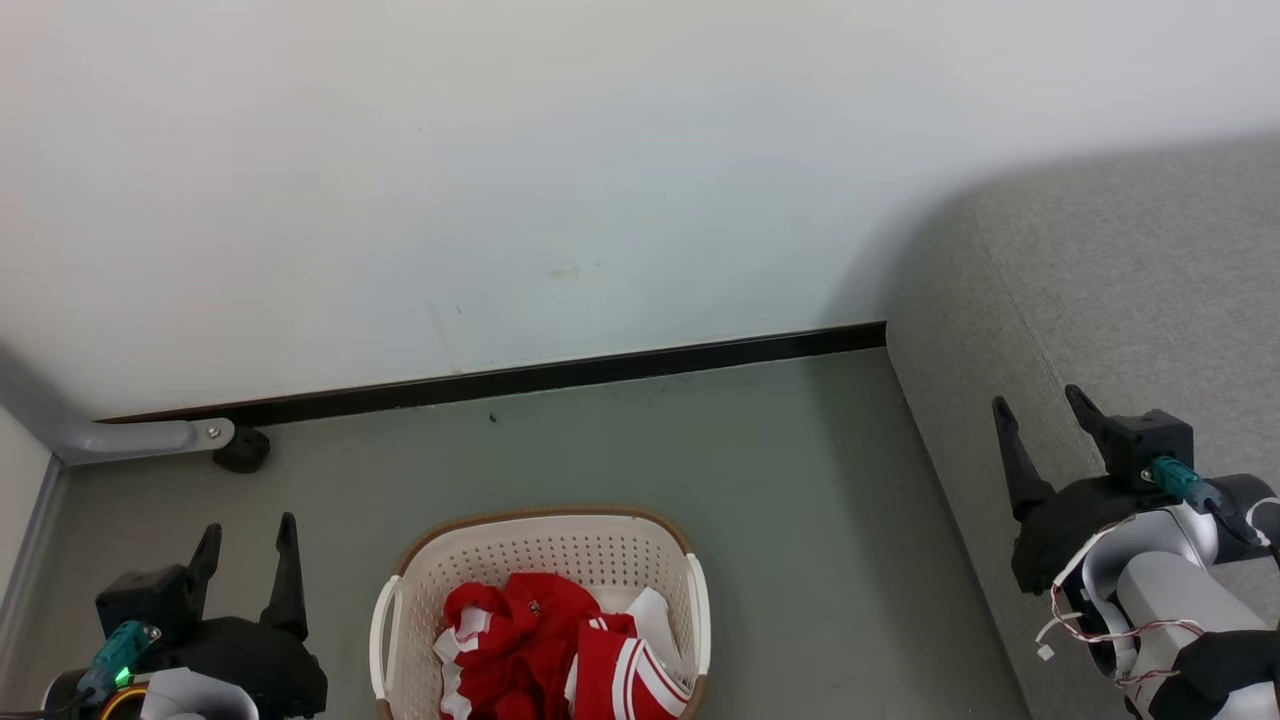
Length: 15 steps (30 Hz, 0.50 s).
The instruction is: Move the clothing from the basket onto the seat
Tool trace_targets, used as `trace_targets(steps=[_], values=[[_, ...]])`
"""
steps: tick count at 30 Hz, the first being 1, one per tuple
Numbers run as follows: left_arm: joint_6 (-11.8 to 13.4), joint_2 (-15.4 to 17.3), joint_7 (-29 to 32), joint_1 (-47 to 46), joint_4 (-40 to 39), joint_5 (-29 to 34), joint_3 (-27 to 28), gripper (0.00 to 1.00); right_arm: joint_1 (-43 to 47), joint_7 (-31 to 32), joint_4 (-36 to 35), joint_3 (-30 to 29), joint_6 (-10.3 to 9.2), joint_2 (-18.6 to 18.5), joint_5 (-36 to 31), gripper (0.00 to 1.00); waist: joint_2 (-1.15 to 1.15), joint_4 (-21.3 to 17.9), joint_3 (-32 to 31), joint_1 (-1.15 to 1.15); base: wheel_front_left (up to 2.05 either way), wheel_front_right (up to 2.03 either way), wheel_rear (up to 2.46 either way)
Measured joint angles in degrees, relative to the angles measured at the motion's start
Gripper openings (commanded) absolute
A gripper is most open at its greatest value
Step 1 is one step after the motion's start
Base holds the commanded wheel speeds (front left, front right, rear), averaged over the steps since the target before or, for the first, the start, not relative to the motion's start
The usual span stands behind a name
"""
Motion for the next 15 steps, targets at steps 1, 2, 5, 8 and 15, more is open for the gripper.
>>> trace_targets(steps=[1, 2, 5, 8, 15], values=[[0.0, -0.3, 0.0, 0.0, -0.3, 0.7, 1.0, 1.0, 0.0, 0.0, -0.6, -0.7, -0.03, 0.0, 0.0, 1.0, 0.0, 0.0, 0.0, 0.0, 0.0, 0.0, 0.0], [0.0, -0.4, 0.0, 0.0, -0.5, 1.0, 1.2, 1.0, 0.1, 0.0, -0.8, -0.9, -0.05, 0.0, 0.0, 1.0, 0.0, 0.0, 0.0, 0.0, 0.0, 0.0, 0.0], [0.0, -0.9, 0.0, 0.2, -1.4, 1.6, 1.8, 1.0, 0.2, 0.0, -1.9, -1.5, -0.08, 0.0, 0.0, 1.0, 0.0, 0.0, 0.0, 0.0, 0.0, 0.0, 0.0], [0.0, -1.3, 0.0, 0.3, -1.8, 2.3, 2.6, 1.0, 0.2, 0.0, -2.6, -1.9, -0.46, 0.0, -0.1, 1.0, 0.0, 0.0, 0.1, 0.0, 0.0, 0.0, 0.0], [-0.5, -1.8, 0.0, 0.4, -2.1, 3.3, 3.6, 1.0, 0.6, 0.0, -4.3, -2.8, -0.58, 0.1, -0.9, 1.0, 0.0, -0.1, 0.5, 0.0, 0.0, 0.0, 0.0]])
